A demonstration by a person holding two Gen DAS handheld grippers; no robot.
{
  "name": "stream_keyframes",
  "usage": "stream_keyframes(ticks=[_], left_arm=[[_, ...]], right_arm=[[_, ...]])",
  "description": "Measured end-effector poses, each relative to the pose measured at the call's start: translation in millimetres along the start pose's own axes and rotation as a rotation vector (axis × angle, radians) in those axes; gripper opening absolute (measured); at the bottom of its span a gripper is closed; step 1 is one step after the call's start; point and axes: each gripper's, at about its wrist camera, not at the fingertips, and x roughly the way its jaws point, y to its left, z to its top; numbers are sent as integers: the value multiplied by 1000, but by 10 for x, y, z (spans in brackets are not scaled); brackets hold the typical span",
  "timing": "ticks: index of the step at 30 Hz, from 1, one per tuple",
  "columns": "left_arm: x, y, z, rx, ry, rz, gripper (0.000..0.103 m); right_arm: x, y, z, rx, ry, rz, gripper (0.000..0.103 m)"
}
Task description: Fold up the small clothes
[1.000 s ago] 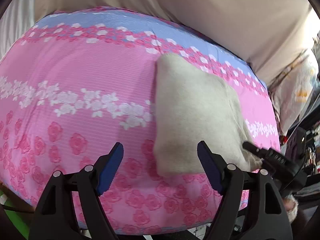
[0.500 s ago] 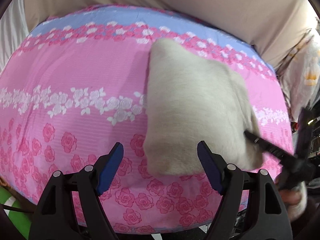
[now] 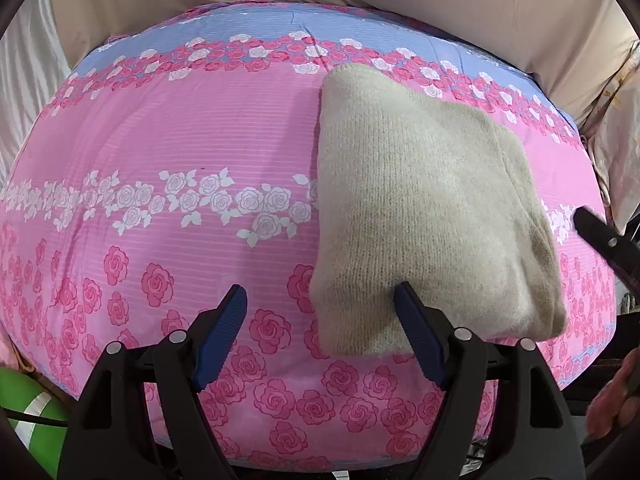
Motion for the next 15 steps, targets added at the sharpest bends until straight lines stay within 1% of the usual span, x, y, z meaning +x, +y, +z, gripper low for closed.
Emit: stream_keyframes(ticks=[1, 2, 3, 4, 6, 7, 8, 10, 12, 13, 14, 15], left_arm=[[-1, 12, -1, -2, 0, -2, 74], [1, 12, 1, -3, 0, -1, 74], [2, 19, 0, -5, 0, -1, 75], [2, 33, -2, -7, 1, -3, 75], [-13, 67, -6, -11, 0, 7, 75], [-27, 85, -11, -12, -3, 12, 75], [-35, 112, -15, -17, -7, 20, 75], [-19, 182, -23, -37, -3, 31, 75], [3, 238, -25, -62, 6, 45, 74], [-13, 255, -14, -74, -3, 42, 74], [-37, 255, -2, -79, -14, 37, 74], [-62, 246, 15, -80, -28, 33, 74]], right_arm=[[93, 12, -43, -32, 16, -32, 27], [232, -13, -105, -76, 35, -109, 25], [368, -82, -166, -100, 66, -169, 20], [521, -221, -230, -90, 108, -219, 18], [457, -380, -217, -15, 102, -186, 17], [375, -375, -175, 3, 96, -187, 19], [297, -351, -146, 4, 82, -183, 20], [155, -236, -94, -17, 48, -149, 20], [161, -131, -117, -36, 60, -100, 20], [196, -90, -158, -50, 70, -94, 20], [270, -71, -212, -71, 87, -113, 20], [361, -78, -273, -94, 104, -147, 17]])
